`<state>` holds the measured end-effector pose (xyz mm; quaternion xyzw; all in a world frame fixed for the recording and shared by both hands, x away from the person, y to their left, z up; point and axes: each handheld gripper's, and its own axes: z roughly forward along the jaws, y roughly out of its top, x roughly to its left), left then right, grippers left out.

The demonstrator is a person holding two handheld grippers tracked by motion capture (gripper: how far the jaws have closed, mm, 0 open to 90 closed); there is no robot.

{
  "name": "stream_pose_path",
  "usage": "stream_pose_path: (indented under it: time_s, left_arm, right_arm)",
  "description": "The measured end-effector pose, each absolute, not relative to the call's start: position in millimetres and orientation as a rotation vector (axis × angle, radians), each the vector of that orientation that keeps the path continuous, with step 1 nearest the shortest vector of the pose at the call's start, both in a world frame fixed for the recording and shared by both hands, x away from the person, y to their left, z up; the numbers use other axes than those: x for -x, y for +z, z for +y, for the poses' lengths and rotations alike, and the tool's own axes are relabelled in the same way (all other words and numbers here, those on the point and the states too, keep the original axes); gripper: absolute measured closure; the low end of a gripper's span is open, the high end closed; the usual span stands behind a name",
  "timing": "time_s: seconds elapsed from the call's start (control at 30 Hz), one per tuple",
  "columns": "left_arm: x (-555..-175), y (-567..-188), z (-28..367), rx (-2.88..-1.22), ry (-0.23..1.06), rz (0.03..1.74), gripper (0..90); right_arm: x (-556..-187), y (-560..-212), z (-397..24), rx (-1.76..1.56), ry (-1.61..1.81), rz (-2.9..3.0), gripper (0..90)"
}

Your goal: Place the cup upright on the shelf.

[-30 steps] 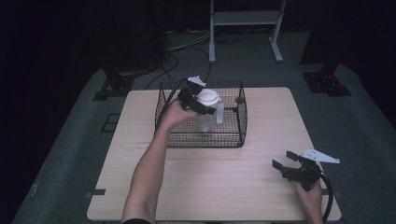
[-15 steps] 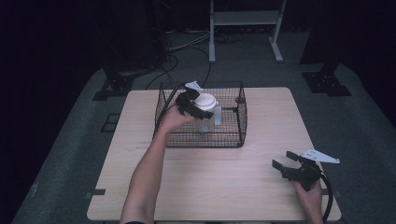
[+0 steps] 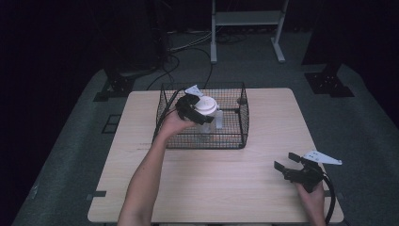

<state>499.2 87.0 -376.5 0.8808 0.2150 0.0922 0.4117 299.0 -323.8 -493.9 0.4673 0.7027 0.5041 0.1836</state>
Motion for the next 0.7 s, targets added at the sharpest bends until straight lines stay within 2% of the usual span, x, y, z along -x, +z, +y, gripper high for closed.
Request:
stream_pose_path:
  time_s: [0.7]
  left_arm:
    - [-497.2,-377.1,89.8,-2.209,0.227,0.535,5.4]
  right_arm:
    - [-301.6,-494.2,-324.0,-1.307,1.426,2.008,16.4]
